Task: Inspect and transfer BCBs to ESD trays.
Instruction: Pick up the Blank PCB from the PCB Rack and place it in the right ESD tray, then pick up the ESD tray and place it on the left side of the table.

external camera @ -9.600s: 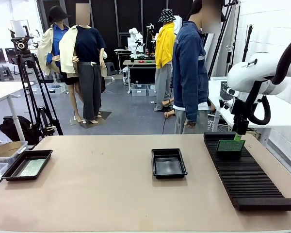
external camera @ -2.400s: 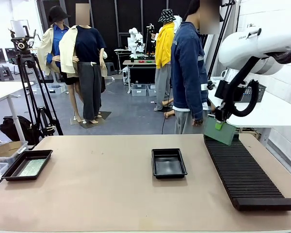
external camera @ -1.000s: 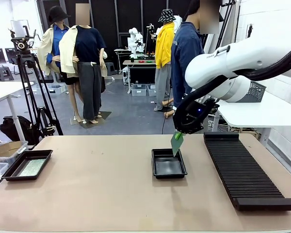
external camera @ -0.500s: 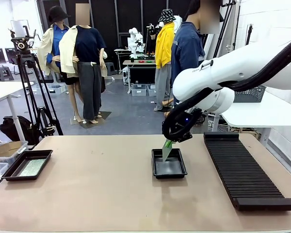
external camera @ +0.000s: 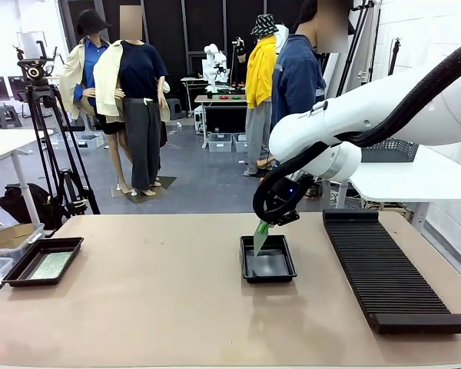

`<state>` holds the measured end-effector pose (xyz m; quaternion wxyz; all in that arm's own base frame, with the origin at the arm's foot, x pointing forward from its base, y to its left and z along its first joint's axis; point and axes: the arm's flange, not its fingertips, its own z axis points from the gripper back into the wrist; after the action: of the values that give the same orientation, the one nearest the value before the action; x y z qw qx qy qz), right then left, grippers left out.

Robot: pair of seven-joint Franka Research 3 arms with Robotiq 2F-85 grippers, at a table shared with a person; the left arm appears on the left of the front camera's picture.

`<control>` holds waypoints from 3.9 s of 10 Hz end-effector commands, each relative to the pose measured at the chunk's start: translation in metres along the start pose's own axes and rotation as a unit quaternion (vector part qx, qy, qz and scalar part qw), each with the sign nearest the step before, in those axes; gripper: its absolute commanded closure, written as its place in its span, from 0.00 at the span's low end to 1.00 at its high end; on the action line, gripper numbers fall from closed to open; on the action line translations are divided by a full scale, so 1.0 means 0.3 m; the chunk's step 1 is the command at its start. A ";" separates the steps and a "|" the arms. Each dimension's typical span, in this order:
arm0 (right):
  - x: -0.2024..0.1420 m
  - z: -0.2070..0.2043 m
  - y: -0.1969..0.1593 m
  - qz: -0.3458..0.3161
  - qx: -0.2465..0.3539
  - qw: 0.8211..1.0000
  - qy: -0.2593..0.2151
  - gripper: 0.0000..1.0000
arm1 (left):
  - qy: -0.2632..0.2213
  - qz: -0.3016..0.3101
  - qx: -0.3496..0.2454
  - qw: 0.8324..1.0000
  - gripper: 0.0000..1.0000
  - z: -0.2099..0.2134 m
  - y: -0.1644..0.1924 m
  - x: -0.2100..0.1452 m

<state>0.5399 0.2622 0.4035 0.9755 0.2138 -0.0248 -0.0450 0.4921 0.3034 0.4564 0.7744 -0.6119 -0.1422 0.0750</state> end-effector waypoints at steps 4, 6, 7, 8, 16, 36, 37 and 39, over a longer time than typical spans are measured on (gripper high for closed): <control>0.079 -0.102 -0.045 0.011 0.018 1.000 0.013 1.00 | -0.004 0.000 0.008 1.000 0.00 -0.006 -0.006 -0.009; 0.102 -0.133 -0.063 0.012 0.019 1.000 0.010 1.00 | -0.004 0.000 0.008 1.000 0.00 -0.006 -0.006 -0.009; 0.118 -0.151 -0.075 0.013 0.021 1.000 0.010 1.00 | -0.004 0.000 0.008 1.000 0.00 -0.006 -0.006 -0.009; 0.129 -0.164 -0.082 0.011 0.021 1.000 0.013 1.00 | -0.004 0.000 0.008 1.000 0.00 -0.006 -0.006 -0.009; 0.153 -0.155 -0.123 0.014 0.017 1.000 0.011 0.31 | -0.004 0.000 0.008 1.000 0.00 -0.006 -0.006 -0.009; 0.045 0.016 -0.127 0.060 -0.069 0.996 -0.025 0.00 | -0.004 0.000 0.008 1.000 0.00 -0.006 -0.006 -0.009; 0.045 0.016 -0.127 0.060 -0.069 0.996 -0.025 0.00 | -0.004 0.000 0.008 1.000 0.00 -0.006 -0.006 -0.009; 0.045 0.016 -0.127 0.060 -0.069 0.996 -0.025 0.00 | -0.004 0.000 0.008 1.000 0.00 -0.006 -0.006 -0.009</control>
<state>0.5501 0.2244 0.3925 0.9882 0.1410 -0.0592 0.0058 0.4921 0.3034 0.4564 0.7744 -0.6119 -0.1422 0.0750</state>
